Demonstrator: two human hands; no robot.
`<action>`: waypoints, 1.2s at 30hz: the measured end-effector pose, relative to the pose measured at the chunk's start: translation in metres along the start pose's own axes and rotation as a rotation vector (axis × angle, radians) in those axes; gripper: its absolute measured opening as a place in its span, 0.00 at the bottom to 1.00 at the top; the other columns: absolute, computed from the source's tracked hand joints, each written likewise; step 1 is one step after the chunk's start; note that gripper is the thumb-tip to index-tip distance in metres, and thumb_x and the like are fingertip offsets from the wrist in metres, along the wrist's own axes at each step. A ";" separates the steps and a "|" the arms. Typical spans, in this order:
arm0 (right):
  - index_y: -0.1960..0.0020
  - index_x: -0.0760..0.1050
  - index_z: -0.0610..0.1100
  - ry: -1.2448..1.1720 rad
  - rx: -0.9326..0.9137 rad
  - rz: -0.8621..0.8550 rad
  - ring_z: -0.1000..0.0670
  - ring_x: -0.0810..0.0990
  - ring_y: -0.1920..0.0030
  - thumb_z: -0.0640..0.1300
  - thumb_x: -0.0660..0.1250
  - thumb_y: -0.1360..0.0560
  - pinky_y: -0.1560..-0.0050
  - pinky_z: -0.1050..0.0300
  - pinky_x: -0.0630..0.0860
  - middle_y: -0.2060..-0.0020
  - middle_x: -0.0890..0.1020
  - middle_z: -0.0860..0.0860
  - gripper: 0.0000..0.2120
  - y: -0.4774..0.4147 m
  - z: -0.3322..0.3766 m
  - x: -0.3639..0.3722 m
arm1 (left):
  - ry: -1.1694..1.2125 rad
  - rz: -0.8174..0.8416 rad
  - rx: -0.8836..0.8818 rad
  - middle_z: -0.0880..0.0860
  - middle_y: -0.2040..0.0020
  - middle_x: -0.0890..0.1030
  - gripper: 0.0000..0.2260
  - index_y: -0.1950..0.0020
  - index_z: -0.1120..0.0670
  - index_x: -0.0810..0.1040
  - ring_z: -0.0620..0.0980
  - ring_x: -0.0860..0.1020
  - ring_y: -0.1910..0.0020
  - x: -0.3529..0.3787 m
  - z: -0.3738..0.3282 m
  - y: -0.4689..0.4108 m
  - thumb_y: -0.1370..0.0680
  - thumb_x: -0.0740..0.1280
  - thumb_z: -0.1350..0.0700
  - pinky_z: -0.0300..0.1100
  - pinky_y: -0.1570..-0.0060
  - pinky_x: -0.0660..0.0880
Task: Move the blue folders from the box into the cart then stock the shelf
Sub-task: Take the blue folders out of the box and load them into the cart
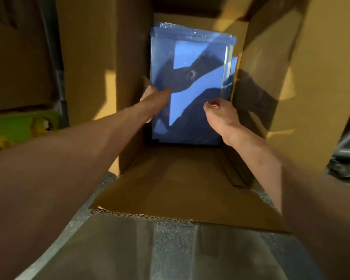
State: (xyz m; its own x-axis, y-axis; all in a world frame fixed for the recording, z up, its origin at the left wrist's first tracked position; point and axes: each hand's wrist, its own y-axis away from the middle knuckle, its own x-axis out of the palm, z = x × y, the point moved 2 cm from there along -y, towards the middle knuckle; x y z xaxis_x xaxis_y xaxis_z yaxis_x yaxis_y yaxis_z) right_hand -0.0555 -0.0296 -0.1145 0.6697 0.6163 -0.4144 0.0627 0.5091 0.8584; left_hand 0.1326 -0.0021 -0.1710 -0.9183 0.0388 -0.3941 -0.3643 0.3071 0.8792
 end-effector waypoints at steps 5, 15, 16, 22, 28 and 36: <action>0.37 0.75 0.43 0.036 0.011 0.016 0.44 0.79 0.42 0.48 0.60 0.17 0.41 0.49 0.76 0.43 0.80 0.45 0.14 -0.021 -0.012 0.006 | 0.007 -0.153 0.008 0.57 0.26 0.70 0.31 0.21 0.56 0.58 0.58 0.71 0.30 0.011 0.006 -0.012 0.19 0.65 0.47 0.41 0.44 0.68; 0.38 0.76 0.44 -0.095 -0.025 0.026 0.46 0.79 0.43 0.57 0.61 0.19 0.38 0.46 0.76 0.48 0.80 0.50 0.19 -0.021 -0.006 -0.004 | 0.246 -0.097 0.049 0.46 0.55 0.79 0.15 0.34 0.52 0.76 0.44 0.78 0.59 0.015 -0.005 0.016 0.20 0.66 0.53 0.37 0.66 0.72; 0.39 0.76 0.46 -0.150 -0.029 0.012 0.47 0.79 0.44 0.60 0.62 0.20 0.38 0.45 0.76 0.48 0.81 0.51 0.20 -0.019 -0.003 -0.006 | 0.246 -0.084 0.075 0.45 0.55 0.79 0.13 0.36 0.51 0.77 0.43 0.78 0.58 0.015 -0.009 0.024 0.20 0.66 0.54 0.36 0.65 0.73; 0.32 0.72 0.50 -0.424 -0.067 -0.069 0.53 0.77 0.39 0.65 0.70 0.28 0.37 0.49 0.77 0.39 0.78 0.55 0.30 -0.006 0.031 -0.030 | 0.120 0.244 0.266 0.48 0.42 0.81 0.23 0.27 0.47 0.73 0.46 0.79 0.46 0.021 -0.030 0.073 0.22 0.68 0.56 0.39 0.51 0.75; 0.33 0.75 0.46 -0.364 -0.129 -0.177 0.50 0.81 0.41 0.56 0.73 0.26 0.37 0.48 0.77 0.40 0.82 0.50 0.26 -0.019 0.023 -0.043 | -0.127 0.586 0.329 0.45 0.36 0.78 0.28 0.22 0.36 0.63 0.45 0.75 0.35 0.036 -0.038 0.088 0.19 0.66 0.53 0.44 0.37 0.72; 0.39 0.78 0.55 -0.322 -0.205 -0.141 0.54 0.81 0.46 0.61 0.69 0.26 0.44 0.44 0.81 0.50 0.83 0.58 0.19 -0.029 0.000 -0.045 | 0.002 0.128 0.175 0.48 0.37 0.78 0.31 0.25 0.47 0.69 0.48 0.79 0.44 0.011 -0.022 0.012 0.27 0.72 0.46 0.41 0.46 0.78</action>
State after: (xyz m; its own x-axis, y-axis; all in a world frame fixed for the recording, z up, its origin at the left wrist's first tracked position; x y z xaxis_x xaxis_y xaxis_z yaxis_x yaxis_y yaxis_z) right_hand -0.0871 -0.0721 -0.1213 0.8644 0.3291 -0.3800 0.0435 0.7041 0.7087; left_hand 0.1145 -0.0192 -0.1590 -0.9557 0.0868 -0.2813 -0.2120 0.4603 0.8621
